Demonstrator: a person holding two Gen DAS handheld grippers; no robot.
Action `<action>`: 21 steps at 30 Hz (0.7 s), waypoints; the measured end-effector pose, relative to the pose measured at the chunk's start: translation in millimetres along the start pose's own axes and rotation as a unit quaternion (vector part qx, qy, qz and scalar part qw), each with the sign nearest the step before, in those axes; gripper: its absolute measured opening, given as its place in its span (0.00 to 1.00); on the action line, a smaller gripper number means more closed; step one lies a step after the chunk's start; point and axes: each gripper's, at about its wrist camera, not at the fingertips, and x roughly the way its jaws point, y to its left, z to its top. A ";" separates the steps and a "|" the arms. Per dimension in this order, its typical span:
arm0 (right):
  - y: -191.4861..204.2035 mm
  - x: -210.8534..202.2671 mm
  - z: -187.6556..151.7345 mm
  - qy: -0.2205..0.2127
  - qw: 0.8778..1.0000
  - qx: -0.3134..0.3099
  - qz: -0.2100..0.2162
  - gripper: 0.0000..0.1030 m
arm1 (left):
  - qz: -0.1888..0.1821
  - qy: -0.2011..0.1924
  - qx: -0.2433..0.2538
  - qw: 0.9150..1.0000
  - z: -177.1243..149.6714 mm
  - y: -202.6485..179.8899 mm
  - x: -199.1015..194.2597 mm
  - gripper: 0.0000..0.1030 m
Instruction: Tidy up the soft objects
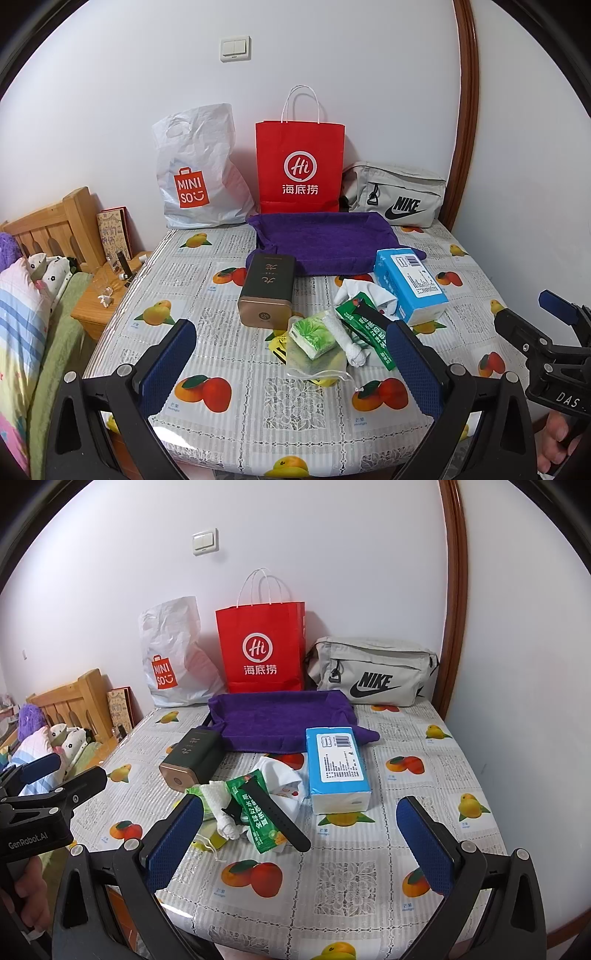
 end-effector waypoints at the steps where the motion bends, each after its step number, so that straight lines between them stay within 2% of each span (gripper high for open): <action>1: 0.2 -0.5 -0.4 0.000 1.000 0.000 0.000 1.00 | 0.000 0.000 0.000 1.000 0.1 -0.1 0.2 1.00; 14: -1.8 8.7 -3.2 0.003 1.000 -0.003 0.003 1.00 | -0.003 0.004 0.000 1.000 1.1 2.8 3.6 1.00; 21: -11.4 46.5 -11.4 0.031 0.999 0.001 0.021 1.00 | 0.007 0.039 -0.005 0.999 -5.4 15.7 43.2 1.00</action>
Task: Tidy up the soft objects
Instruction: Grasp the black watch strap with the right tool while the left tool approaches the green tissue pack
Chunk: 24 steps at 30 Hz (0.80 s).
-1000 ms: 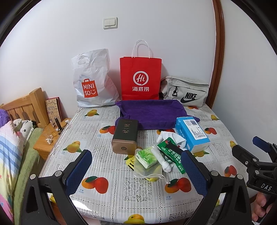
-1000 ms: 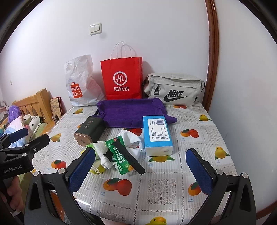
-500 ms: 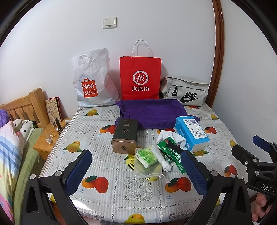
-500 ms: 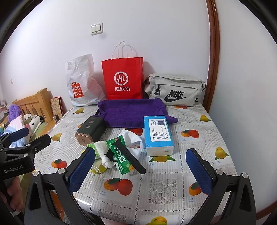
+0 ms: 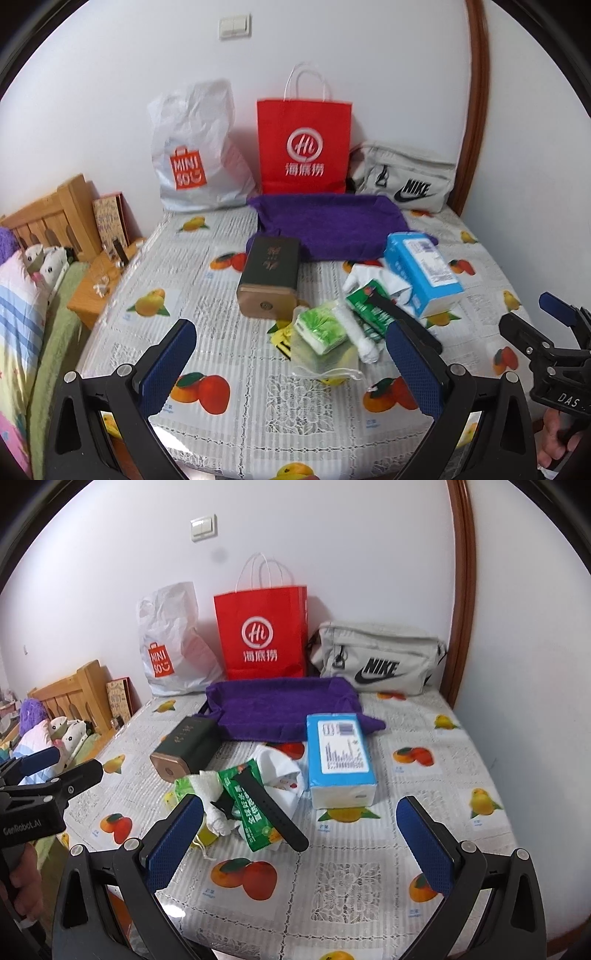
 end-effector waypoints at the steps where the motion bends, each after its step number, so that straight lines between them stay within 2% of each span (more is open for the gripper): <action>1: -1.0 6.7 -1.2 0.006 1.000 0.001 0.002 1.00 | 0.004 0.009 -0.001 1.000 -1.3 3.5 8.5 1.00; 8: -3.2 62.1 -11.8 0.044 0.999 -0.007 0.024 0.99 | 0.006 0.050 -0.010 0.999 -10.8 14.4 52.6 1.00; 15: 3.8 99.2 -16.5 0.068 0.995 -0.041 0.063 0.80 | 0.005 0.085 -0.029 0.996 -24.0 28.0 89.6 0.98; 18: 11.6 111.7 -16.0 0.079 0.992 -0.066 0.078 0.69 | -0.002 0.089 -0.039 0.995 -26.9 34.7 96.7 0.98; 23: 29.3 130.7 -15.8 0.092 0.985 -0.123 0.082 0.60 | -0.008 0.099 -0.045 0.994 -30.3 39.4 106.0 0.98; 24: 30.1 133.5 -16.5 0.095 0.983 -0.132 0.080 0.55 | -0.012 0.102 -0.047 0.994 -31.0 40.4 107.5 0.98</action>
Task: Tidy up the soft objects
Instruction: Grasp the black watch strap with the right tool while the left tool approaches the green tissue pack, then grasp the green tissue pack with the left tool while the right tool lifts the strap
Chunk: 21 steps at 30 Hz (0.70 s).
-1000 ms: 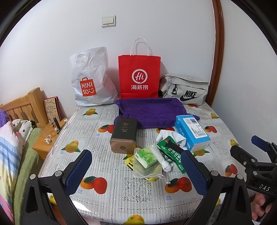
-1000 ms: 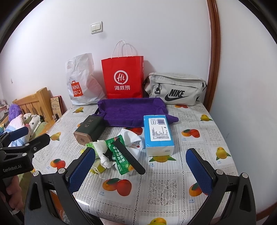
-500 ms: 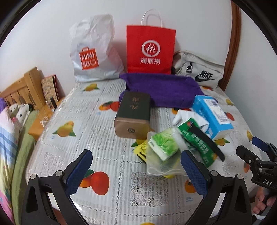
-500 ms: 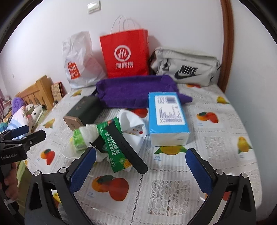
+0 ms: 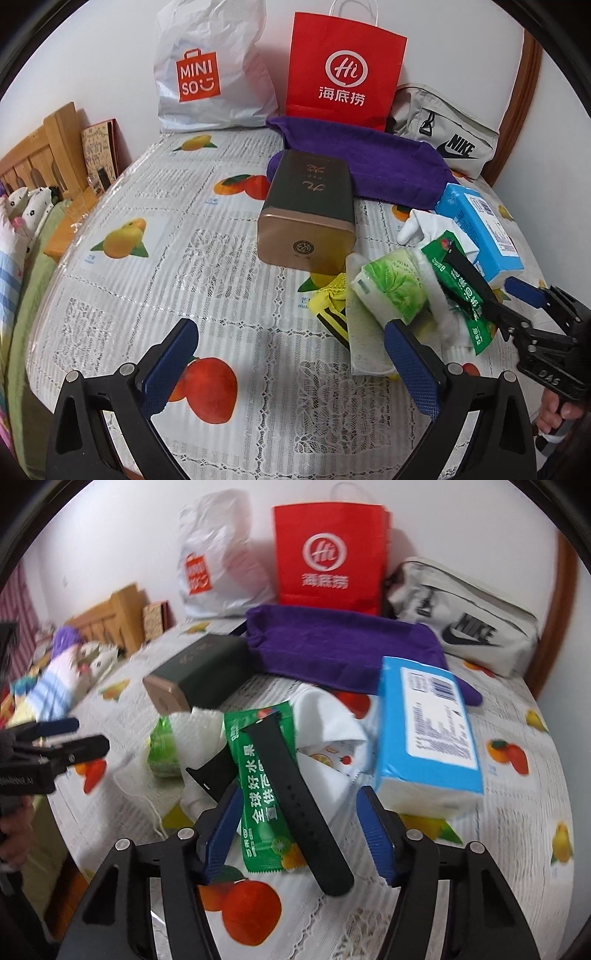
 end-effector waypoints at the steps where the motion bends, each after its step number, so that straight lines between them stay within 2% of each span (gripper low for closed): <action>1: 0.2 3.3 0.5 0.003 1.000 -0.006 -0.001 0.51 | -0.003 0.002 -0.001 1.000 -0.2 1.0 1.2 0.98; 4: -4.3 15.6 2.0 0.021 1.000 -0.006 0.006 0.45 | -0.012 0.004 -0.002 1.000 -0.7 2.7 4.7 0.98; 6: -7.7 18.2 3.1 0.018 0.999 0.003 0.026 0.44 | -0.013 0.005 -0.003 1.000 -0.5 3.0 6.3 0.98; 8: -7.5 19.0 4.0 0.017 0.999 -0.002 0.039 0.38 | -0.015 0.007 -0.004 1.000 0.0 3.6 8.2 0.98; 9: -6.8 17.9 4.7 0.014 0.999 -0.006 0.047 0.28 | -0.016 0.008 -0.005 1.000 0.1 4.1 9.1 0.98; 10: -6.5 16.8 5.2 0.013 0.998 -0.007 0.056 0.23 | -0.016 0.009 -0.005 1.000 0.1 4.2 9.8 0.98; 12: -5.7 13.0 6.0 0.010 0.998 -0.007 0.059 0.19 | -0.017 0.010 -0.006 1.000 0.2 4.9 10.2 0.98; 17: -12.4 -5.3 6.9 -0.015 0.997 0.015 0.071 0.19 | -0.022 0.006 -0.004 1.000 0.6 2.5 9.8 0.98; 21: -17.6 -15.5 1.9 -0.021 0.998 0.024 0.053 0.19 | -0.035 0.000 0.007 0.999 -0.1 -5.2 7.6 0.98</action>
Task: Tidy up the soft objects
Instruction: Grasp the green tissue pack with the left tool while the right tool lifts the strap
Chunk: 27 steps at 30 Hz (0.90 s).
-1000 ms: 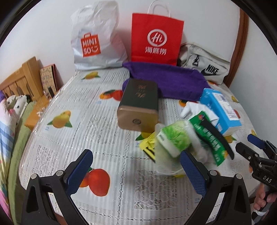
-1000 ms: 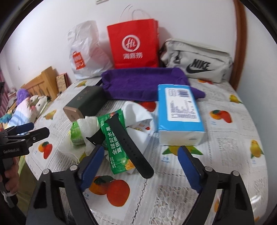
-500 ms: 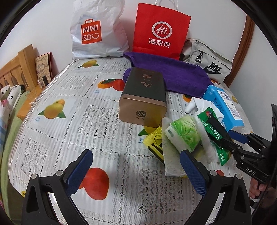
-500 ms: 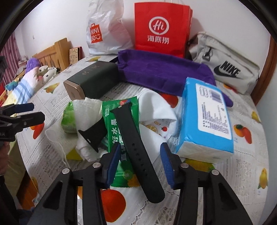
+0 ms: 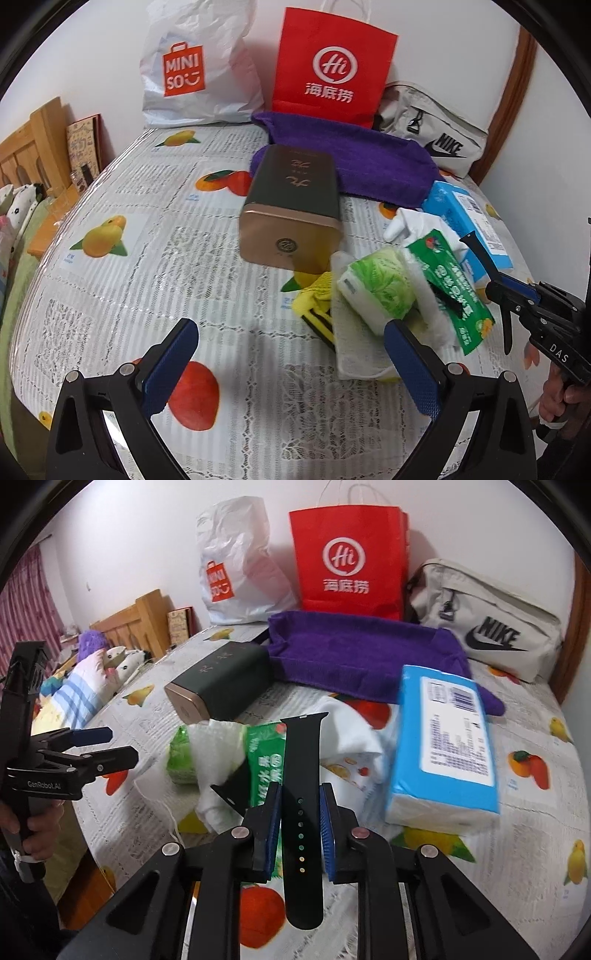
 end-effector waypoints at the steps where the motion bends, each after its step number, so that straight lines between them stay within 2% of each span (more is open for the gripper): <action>1: -2.9 -4.3 -2.2 -0.002 1.000 0.007 -0.002 0.19 | -0.003 -0.002 0.003 1.000 -0.5 -2.0 -0.7 0.98; 6: -17.7 -20.9 -20.1 -0.004 0.999 0.025 -0.024 0.19 | -0.024 -0.007 0.026 0.999 -0.1 -15.5 3.0 0.98; 12: -35.2 -26.7 -43.3 0.007 0.998 0.050 -0.044 0.19 | 0.010 -0.010 0.087 0.996 -1.8 -36.5 16.4 0.98; 16: -50.6 -21.7 -55.3 0.019 0.996 0.075 -0.051 0.19 | -0.006 -0.006 0.100 0.995 4.0 -40.4 24.8 0.98; 19: -61.2 -15.7 -61.3 0.027 0.994 0.094 -0.057 0.19 | 0.001 0.001 0.116 0.993 7.0 -46.5 34.4 0.98; 27: -75.8 -8.5 -67.6 0.036 0.991 0.112 -0.059 0.19 | -0.020 0.011 0.149 0.989 11.4 -58.7 48.7 0.97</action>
